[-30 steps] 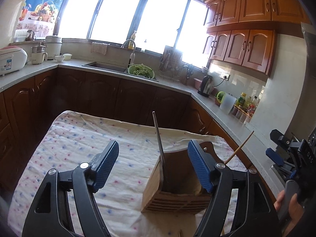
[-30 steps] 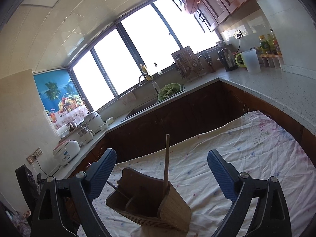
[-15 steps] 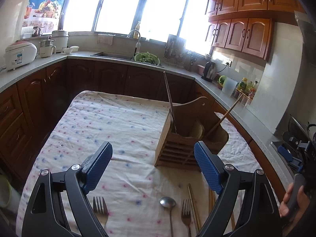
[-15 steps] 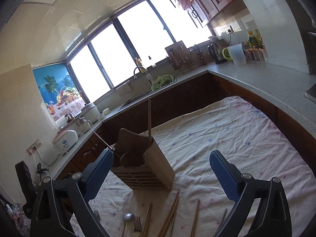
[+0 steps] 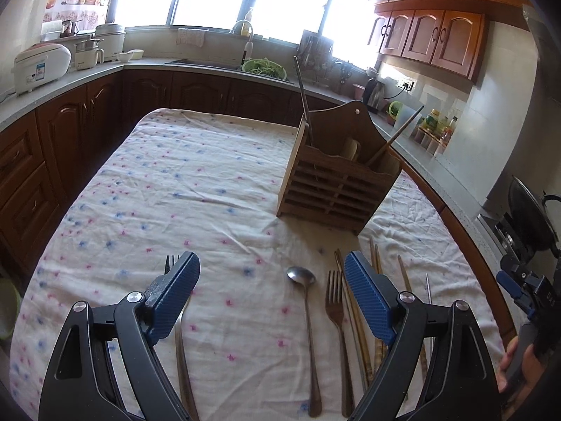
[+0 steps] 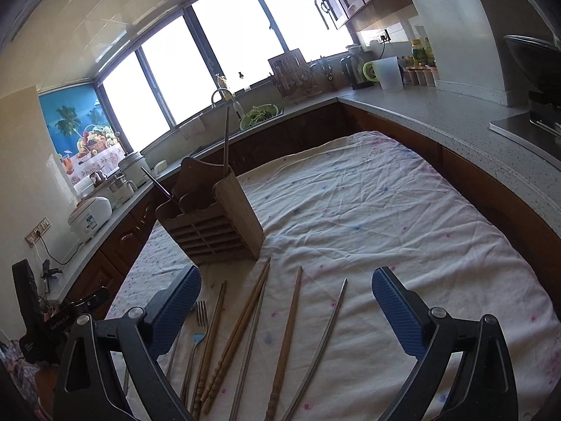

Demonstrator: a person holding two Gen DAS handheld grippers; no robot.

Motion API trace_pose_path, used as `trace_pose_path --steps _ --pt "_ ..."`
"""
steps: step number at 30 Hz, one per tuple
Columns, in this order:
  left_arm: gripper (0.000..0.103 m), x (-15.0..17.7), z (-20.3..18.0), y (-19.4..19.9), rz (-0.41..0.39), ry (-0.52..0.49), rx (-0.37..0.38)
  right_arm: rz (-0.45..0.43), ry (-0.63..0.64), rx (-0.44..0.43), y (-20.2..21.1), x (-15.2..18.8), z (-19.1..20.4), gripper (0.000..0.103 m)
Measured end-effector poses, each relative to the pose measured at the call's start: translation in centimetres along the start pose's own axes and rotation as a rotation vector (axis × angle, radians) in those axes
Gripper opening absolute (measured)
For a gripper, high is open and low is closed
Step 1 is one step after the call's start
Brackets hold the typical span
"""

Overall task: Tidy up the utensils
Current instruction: 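Withdraw both open tools from the holder back over the utensils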

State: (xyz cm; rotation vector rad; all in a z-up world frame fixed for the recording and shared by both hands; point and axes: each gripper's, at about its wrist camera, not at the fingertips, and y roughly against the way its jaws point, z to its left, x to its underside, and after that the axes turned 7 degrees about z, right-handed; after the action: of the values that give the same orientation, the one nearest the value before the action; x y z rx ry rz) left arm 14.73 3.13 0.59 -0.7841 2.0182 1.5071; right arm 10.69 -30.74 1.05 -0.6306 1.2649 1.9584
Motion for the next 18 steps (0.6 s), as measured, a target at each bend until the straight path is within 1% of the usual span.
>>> trace_pose_path --steps 7,18 --pt "0.087 1.7 -0.6 -0.7 0.048 -0.01 -0.001 0.039 0.005 0.03 -0.2 1.8 -0.7 0.099" --pt "0.087 1.8 -1.3 -2.2 0.103 -0.028 0.001 0.079 0.031 0.054 -1.7 1.8 -0.1 0.099"
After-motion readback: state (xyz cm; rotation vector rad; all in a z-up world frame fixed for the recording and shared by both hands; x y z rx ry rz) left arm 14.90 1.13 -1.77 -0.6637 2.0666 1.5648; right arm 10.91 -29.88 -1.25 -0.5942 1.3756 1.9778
